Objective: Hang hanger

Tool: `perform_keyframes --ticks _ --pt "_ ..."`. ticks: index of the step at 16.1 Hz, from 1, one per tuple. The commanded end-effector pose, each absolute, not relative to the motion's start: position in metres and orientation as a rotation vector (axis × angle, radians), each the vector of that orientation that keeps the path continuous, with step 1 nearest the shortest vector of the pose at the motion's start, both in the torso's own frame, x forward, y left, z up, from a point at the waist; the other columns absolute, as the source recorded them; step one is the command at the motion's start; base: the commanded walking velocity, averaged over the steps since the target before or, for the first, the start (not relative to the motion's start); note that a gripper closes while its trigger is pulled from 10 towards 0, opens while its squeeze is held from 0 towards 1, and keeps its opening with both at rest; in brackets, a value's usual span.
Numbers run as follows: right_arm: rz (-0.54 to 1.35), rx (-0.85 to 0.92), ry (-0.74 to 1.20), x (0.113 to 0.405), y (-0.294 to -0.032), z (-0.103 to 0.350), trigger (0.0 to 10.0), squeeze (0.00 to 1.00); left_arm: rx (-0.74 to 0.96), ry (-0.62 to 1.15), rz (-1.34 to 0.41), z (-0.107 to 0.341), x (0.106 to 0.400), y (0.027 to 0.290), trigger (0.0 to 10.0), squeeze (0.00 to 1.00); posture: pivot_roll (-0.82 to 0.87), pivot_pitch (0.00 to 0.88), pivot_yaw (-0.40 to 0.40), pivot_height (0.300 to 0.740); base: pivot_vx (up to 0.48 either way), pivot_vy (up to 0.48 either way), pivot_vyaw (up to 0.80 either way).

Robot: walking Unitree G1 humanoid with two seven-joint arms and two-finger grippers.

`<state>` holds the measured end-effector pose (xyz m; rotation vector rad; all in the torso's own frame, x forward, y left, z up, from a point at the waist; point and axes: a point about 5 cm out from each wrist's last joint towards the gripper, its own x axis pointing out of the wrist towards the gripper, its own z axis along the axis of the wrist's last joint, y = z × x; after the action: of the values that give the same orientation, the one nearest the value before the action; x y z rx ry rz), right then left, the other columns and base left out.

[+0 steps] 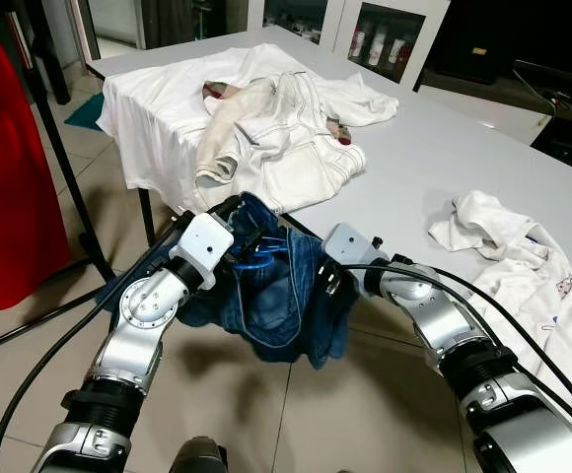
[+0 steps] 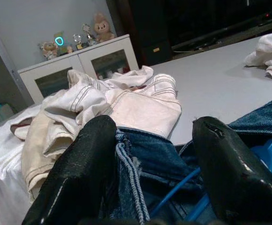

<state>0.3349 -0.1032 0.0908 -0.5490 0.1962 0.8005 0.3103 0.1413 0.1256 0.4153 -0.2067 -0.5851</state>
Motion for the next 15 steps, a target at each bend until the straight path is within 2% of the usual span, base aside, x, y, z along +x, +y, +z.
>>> perform_keyframes --ticks 1,5,7,8,9,12,14,15 --pt "0.789 -0.513 0.127 0.338 -0.1 0.107 0.0 0.0 0.451 -0.218 -0.63 0.123 0.307 0.126 10.0 0.0 0.21 0.0 -0.109 0.71 0.0 0.0 0.0" --pt "0.785 -0.514 0.135 0.337 -0.106 0.105 0.0 0.0 0.438 -0.272 -0.546 0.136 0.313 0.136 10.0 0.0 0.21 0.0 -0.109 0.71 0.0 0.0 0.0" --pt "0.787 -0.519 0.139 0.336 -0.107 0.105 0.0 0.0 0.375 -0.34 -0.503 0.152 0.314 0.144 10.0 0.0 0.21 0.0 -0.106 0.71 0.0 0.0 0.0" --pt "0.788 -0.519 0.139 0.336 -0.107 0.105 0.0 0.0 0.347 -0.372 -0.48 0.159 0.315 0.147 10.0 0.89 0.21 0.0 -0.106 0.71 0.0 0.0 0.0" --pt "0.788 -0.518 0.138 0.336 -0.107 0.104 0.0 0.0 0.336 -0.397 -0.467 0.164 0.315 0.149 10.0 1.0 0.21 0.0 -0.105 0.71 0.0 0.0 0.0" --pt "0.782 -0.513 0.137 0.336 -0.107 0.104 0.0 0.0 0.334 -0.428 -0.529 0.165 0.309 0.146 10.0 1.0 0.21 0.0 -0.104 0.71 0.0 0.0 0.0" --pt "0.772 -0.508 0.133 0.338 -0.107 0.106 0.0 0.0 0.286 -0.449 -0.508 0.168 0.308 0.146 10.0 1.0 0.21 0.0 -0.103 0.71 0.0 0.0 0.0" --pt "0.762 -0.502 0.131 0.338 -0.109 0.107 0.0 0.0 0.266 -0.452 -0.51 0.169 0.307 0.146 10.0 0.0 0.21 0.0 -0.103 0.71 0.0 0.0 0.0"
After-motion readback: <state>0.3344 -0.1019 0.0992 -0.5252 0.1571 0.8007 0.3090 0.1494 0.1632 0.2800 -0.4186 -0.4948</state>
